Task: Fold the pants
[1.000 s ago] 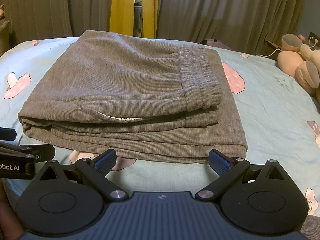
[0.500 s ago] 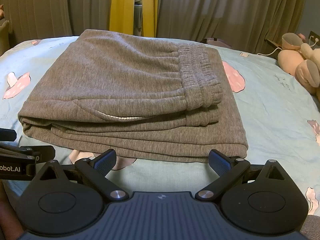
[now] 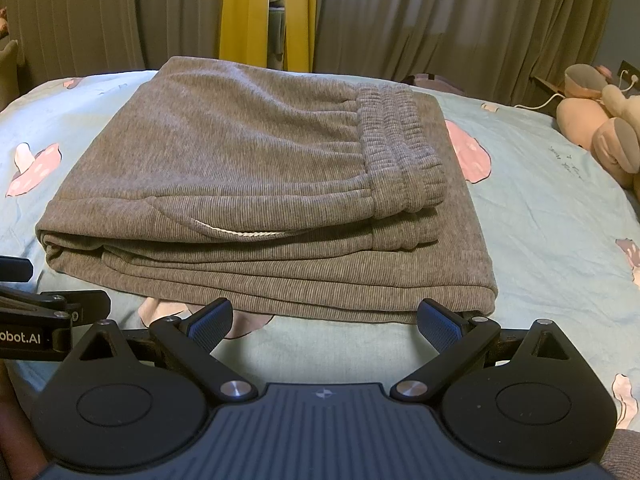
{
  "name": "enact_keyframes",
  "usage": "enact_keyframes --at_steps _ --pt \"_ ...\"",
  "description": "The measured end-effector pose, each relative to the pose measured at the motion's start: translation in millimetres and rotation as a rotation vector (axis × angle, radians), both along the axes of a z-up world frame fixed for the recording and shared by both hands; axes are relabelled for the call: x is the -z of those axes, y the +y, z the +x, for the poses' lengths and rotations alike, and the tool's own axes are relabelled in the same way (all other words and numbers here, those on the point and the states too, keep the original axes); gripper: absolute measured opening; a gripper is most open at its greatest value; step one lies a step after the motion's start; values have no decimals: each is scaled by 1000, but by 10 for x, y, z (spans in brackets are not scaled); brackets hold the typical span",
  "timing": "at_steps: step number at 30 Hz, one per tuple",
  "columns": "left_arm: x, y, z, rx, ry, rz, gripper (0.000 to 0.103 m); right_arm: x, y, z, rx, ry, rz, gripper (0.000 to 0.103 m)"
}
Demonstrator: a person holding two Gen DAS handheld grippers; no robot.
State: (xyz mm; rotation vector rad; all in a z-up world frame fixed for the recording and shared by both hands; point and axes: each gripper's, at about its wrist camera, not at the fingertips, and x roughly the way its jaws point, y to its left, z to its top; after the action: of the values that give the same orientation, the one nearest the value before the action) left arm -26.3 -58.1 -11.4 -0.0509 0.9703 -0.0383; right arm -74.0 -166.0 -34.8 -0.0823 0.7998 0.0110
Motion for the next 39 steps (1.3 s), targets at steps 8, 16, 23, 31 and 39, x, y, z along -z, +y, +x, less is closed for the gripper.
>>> enact_keyframes --at_steps 8,16,23,31,39 --pt "9 1 -4 1 0 1 101 -1 -6 1 -1 1 0 99" --pt "18 14 -15 3 3 2 101 2 -1 -5 -1 0 1 99" --pt "12 2 -14 3 3 5 101 8 -5 -1 -2 0 1 99" --pt "-7 1 -22 8 -2 2 101 4 -1 -23 -3 3 -3 99" --pt "-14 -3 -21 8 0 4 101 7 -1 -17 -4 4 -3 99"
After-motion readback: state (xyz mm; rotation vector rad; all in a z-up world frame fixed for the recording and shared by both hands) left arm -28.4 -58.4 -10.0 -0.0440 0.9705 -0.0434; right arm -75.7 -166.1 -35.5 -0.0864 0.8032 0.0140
